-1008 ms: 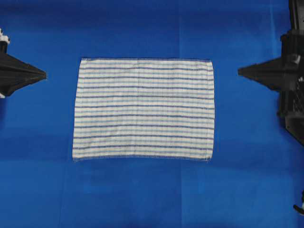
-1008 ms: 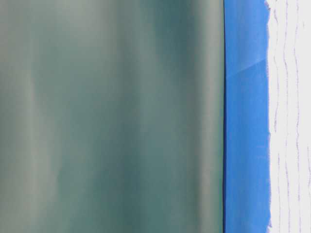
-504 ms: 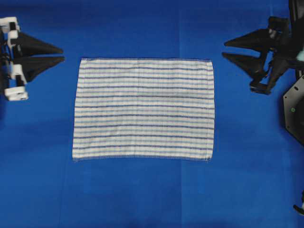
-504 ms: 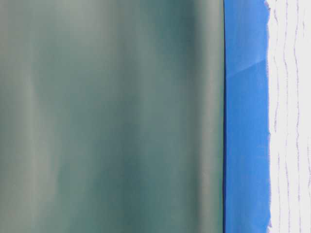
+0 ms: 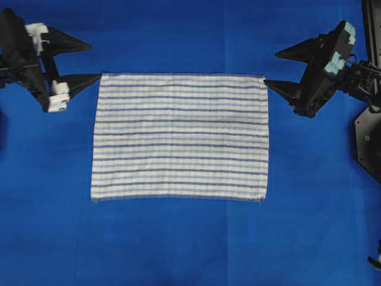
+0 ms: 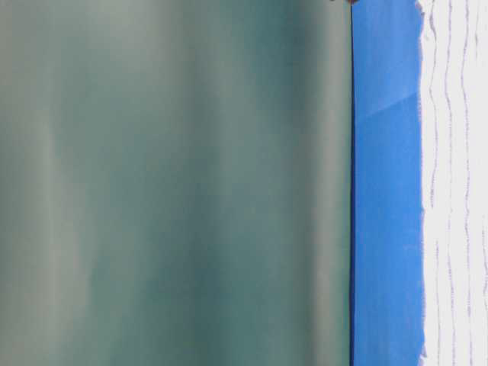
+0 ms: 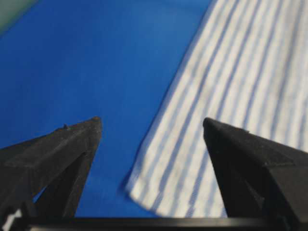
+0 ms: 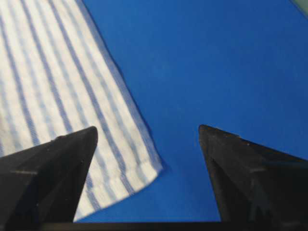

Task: Fold the blue towel.
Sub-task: 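Move both grippers to the towel's top corners and grasp them, then lift the top corners and fold them down toward the bottom edge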

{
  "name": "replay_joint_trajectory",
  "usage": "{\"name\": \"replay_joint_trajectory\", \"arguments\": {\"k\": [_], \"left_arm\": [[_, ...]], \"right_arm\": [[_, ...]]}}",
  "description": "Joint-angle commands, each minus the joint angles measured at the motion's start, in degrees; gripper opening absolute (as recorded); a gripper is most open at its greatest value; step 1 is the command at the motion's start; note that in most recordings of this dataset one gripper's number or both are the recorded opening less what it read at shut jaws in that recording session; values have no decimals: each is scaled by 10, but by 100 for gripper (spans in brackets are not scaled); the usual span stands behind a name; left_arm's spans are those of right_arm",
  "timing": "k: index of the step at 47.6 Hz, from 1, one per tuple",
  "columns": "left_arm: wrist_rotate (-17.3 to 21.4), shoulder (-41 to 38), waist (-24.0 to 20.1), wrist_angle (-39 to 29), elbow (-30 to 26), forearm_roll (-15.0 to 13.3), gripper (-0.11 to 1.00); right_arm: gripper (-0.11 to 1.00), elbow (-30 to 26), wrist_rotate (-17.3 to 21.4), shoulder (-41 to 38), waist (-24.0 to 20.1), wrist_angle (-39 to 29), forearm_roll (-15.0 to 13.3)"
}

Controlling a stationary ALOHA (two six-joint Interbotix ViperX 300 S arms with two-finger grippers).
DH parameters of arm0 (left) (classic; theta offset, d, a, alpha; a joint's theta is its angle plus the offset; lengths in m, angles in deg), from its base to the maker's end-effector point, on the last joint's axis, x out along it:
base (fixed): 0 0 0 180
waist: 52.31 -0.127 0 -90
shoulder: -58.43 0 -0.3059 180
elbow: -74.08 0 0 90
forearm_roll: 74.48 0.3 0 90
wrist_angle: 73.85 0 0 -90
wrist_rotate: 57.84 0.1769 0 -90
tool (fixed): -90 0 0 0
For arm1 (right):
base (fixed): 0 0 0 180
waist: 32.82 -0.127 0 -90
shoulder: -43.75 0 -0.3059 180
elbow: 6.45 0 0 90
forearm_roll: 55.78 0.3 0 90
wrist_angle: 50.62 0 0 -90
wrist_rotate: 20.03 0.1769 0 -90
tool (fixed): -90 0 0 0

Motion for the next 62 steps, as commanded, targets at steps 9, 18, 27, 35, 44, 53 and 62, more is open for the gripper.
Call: {"name": "replay_joint_trajectory", "arguments": {"k": [9, 18, 27, 35, 44, 53, 62], "left_arm": [[-2, -134, -11, 36, -39, -2, 82], [-2, -214, -23, 63, -54, -3, 82], [-3, -256, -24, 66, -62, -4, 81], [-4, -265, -24, 65, -62, -3, 78], [-16, -265, -23, 62, -61, -3, 56], [-20, -265, -10, 62, -60, -3, 34], [-20, -265, 7, 59, -62, -3, 29]], "right_arm": [[73, -9, 1, -62, 1, 33, 16], [73, -10, 1, -70, 1, 34, 16], [72, -11, 1, -74, -1, 18, 16], [72, -22, 1, -98, -2, 9, 16], [70, -32, 1, -125, -2, 8, 16], [56, -42, 1, -149, -2, 8, 21], [21, -46, 0, -152, -4, 11, 21]]}}
